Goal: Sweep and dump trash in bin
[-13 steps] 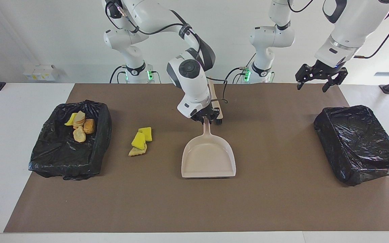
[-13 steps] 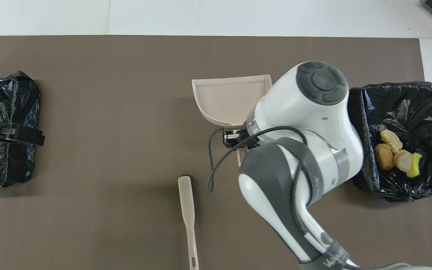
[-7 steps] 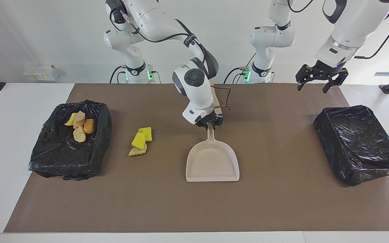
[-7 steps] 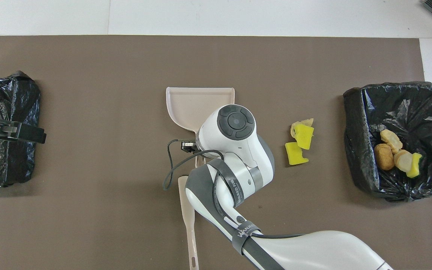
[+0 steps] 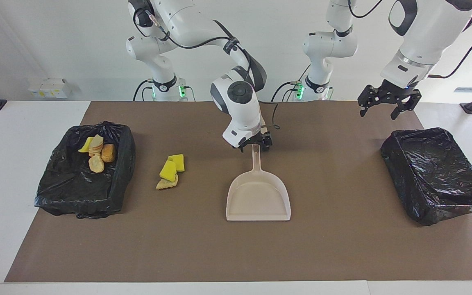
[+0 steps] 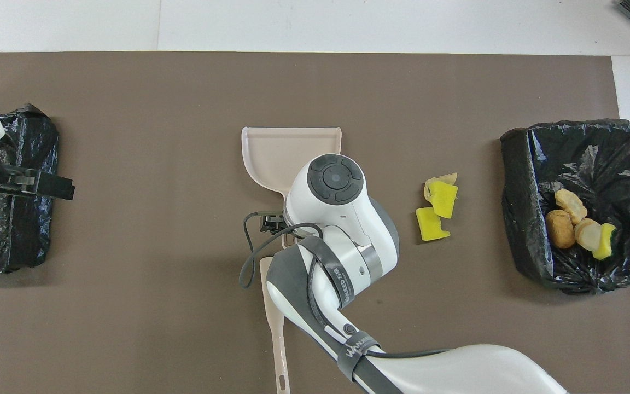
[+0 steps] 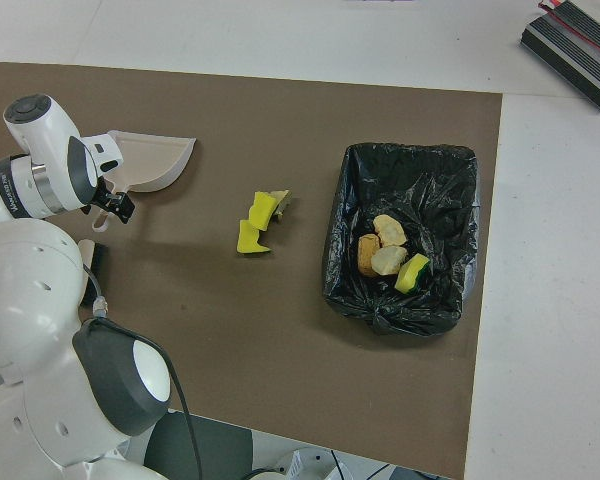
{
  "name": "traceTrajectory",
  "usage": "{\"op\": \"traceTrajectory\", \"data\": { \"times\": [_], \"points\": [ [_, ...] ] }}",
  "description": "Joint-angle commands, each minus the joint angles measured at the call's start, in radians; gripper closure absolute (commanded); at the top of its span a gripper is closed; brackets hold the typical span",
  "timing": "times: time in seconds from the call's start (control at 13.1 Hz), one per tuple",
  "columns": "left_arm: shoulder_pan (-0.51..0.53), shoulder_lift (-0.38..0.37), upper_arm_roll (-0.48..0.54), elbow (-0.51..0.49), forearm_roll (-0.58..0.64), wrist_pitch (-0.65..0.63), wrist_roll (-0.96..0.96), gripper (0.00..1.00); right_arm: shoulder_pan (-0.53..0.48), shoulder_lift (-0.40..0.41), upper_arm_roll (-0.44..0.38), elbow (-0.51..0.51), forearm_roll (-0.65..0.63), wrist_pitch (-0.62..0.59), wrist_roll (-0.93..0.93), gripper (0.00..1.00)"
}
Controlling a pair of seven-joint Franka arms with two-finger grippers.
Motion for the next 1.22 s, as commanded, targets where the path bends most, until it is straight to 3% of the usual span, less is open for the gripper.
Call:
{"op": "traceTrajectory", "data": {
  "times": [0.0,0.23,0.38,0.61,0.91,1.14],
  "points": [
    [-0.019,0.019,0.001,-0.024,-0.020,0.070,0.001,0.00,0.049,-0.096,0.003,-0.029,-0.003,-0.130,0.050,0.06],
    [-0.073,0.094,0.001,-0.010,-0.020,0.108,-0.003,0.00,0.152,-0.197,0.008,-0.179,0.012,-0.126,0.139,0.07],
    [-0.107,0.148,-0.001,0.002,-0.021,0.142,-0.011,0.00,0.212,-0.260,0.008,-0.282,0.104,-0.088,0.144,0.08],
    [-0.182,0.235,-0.001,0.004,-0.018,0.241,-0.127,0.00,0.278,-0.292,0.008,-0.408,0.114,-0.010,0.138,0.10],
    [-0.305,0.303,-0.001,-0.010,-0.018,0.404,-0.264,0.00,0.296,-0.289,0.006,-0.457,0.100,0.044,0.118,0.13],
    [-0.395,0.358,-0.001,-0.018,-0.020,0.438,-0.330,0.00,0.296,-0.257,0.006,-0.459,0.100,0.101,0.116,0.25]
  ]
}}
